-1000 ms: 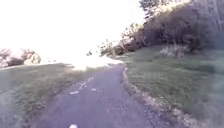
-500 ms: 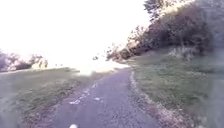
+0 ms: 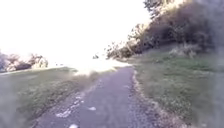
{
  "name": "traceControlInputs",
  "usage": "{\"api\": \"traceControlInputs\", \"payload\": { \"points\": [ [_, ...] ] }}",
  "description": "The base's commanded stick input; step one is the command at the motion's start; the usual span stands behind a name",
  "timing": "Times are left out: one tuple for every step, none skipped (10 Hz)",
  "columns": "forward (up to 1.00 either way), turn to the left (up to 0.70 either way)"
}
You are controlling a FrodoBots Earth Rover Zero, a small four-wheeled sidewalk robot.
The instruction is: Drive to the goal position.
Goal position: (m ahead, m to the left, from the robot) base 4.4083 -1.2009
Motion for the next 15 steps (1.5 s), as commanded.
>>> {"api": "traceControlInputs", "payload": {
  "points": [
    [0.85,0.34],
    [0.85,0.18],
    [0.85,0.0],
    [0.85,0.0],
    [0.85,0.0],
    [0.85,0.0],
    [0.85,0.0],
    [0.85,0.0],
    [0.85,0.0],
    [0.85,0.0],
    [0.85,0.0],
    [0.85,0.0],
    [0.85,0.0],
    [0.85,-0.01],
    [0.85,-0.02]
  ]
}}
